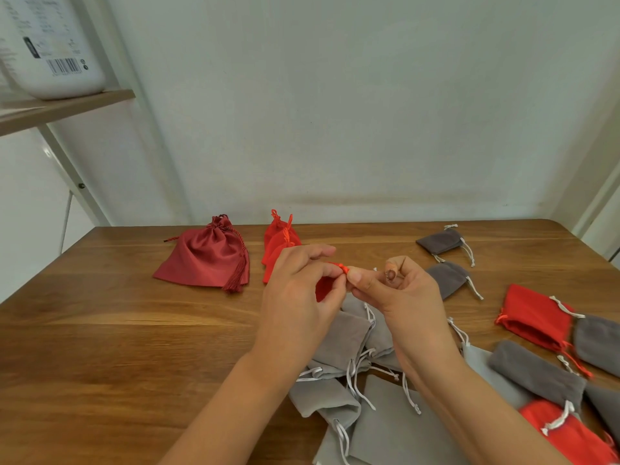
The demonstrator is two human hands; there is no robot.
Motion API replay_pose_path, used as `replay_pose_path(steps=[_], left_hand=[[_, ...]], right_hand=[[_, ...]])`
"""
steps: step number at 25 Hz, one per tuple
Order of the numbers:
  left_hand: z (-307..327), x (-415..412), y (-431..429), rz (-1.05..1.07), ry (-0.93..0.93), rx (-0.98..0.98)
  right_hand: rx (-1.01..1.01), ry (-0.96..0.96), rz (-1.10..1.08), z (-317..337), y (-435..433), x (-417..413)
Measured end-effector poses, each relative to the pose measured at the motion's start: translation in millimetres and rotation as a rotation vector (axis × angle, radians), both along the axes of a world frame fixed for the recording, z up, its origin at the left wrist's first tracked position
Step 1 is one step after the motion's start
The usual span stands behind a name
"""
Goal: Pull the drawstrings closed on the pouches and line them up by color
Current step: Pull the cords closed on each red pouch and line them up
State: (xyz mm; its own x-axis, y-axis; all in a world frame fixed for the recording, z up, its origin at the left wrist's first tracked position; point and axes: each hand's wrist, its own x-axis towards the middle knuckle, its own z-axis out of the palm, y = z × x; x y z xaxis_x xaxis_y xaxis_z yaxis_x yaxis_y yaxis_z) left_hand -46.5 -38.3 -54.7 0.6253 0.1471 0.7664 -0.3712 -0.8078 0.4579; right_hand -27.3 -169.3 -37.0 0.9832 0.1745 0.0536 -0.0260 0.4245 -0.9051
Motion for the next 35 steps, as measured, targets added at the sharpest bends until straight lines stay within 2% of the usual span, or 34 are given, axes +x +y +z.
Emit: replay_pose_path(steps=[6,11,17,24,29,35], left_hand=[[-3,-1,-4,0.030,0.033,-0.004],[1,-2,-2,0.060,0.078,-0.011],[3,-4,-2,-0.026,0.140,-0.152],[9,-7,-9,-0.175,0.304,-0.440],[10,-8,-6,-0.224,0.357,-0.486],[7,-7,-5,-0.233,0.370,-0.463]], right_hand=[[-0.041,-0.018,0.001,-1,0,-1],[-0.129,-0.141,0.066,1,-3,1],[-0.429,-0.384,-0.020,0,-7,0],[-0.755,-0.722,-0.239,-1,-10,-1],[-0.765,-0.693,-0.262,0,-14,3],[-0.615,-0.513,-0.201,1,-17,10]])
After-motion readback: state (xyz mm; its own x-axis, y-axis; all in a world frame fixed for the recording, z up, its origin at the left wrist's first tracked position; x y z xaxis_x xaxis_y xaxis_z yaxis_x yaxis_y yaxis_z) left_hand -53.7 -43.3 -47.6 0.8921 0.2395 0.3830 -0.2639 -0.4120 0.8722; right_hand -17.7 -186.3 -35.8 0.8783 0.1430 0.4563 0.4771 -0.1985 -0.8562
